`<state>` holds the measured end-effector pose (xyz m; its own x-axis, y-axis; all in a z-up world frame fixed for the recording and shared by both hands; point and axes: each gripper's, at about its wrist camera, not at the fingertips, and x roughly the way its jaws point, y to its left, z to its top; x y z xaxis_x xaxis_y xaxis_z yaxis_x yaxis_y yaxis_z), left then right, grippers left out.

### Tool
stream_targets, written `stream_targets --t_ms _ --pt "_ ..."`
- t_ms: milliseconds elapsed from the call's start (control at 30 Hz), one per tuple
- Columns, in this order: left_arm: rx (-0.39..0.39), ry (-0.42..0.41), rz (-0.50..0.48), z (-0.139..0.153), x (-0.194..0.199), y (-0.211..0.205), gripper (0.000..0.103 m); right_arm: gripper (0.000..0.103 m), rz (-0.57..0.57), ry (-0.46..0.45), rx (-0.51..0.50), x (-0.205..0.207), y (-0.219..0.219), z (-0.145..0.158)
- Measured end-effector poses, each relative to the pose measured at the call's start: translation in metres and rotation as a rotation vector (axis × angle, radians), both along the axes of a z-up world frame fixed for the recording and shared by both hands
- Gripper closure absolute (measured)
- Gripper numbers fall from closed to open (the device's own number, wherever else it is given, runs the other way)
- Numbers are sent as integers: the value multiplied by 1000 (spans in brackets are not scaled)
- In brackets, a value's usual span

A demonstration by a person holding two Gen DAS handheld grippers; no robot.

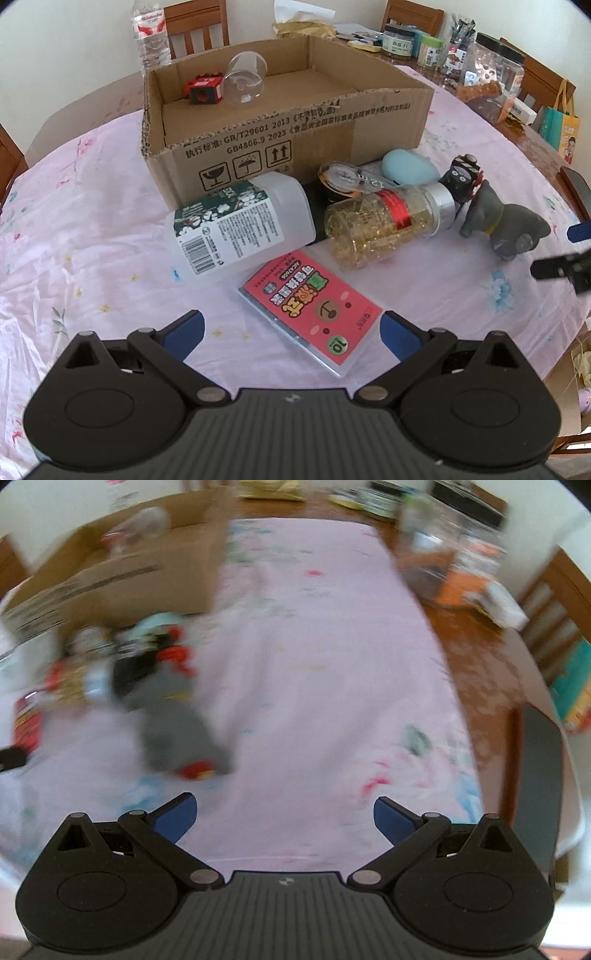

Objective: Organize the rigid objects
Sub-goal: 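Move the right tool to the gray elephant toy while the left tool approaches the white bottle, then grasp the gray elephant with the right gripper while the left gripper grasps the white bottle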

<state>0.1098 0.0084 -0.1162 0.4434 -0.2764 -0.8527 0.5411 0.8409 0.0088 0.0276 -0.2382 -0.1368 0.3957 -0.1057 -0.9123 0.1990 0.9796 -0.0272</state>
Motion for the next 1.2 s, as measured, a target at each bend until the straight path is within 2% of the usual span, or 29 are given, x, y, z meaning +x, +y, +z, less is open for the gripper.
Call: stream_targets --t_ms 67,200,267,433,533,667,867,1033,1200 --pt "-3 3 6 -2 2 -1 2 0 39 -36 14 5 13 3" --pt "-1 -3 11 -1 5 -2 2 0 30 -80 6 22 26 1" --pt "-5 -12 17 2 5 0 2 0 3 -77 -16 26 24 -4" --pt "-20 -24 48 10 10 6 2 0 -75 -78 51 17 -4 -8" --pt "-18 -33 76 14 15 7 2 0 -120 -35 -2 11 -12 -16" --pt "-61 -40 115 20 26 6 2 0 -92 -45 -6 5 -10 -17" --pt "-77 -64 191 20 47 -4 2 0 -73 -60 -7 5 -2 -16" --pt "-41 -50 258 13 62 -4 2 0 -68 -70 -8 4 0 -16" --pt "-4 -26 249 10 52 10 2 0 -59 -70 -7 2 0 -16"
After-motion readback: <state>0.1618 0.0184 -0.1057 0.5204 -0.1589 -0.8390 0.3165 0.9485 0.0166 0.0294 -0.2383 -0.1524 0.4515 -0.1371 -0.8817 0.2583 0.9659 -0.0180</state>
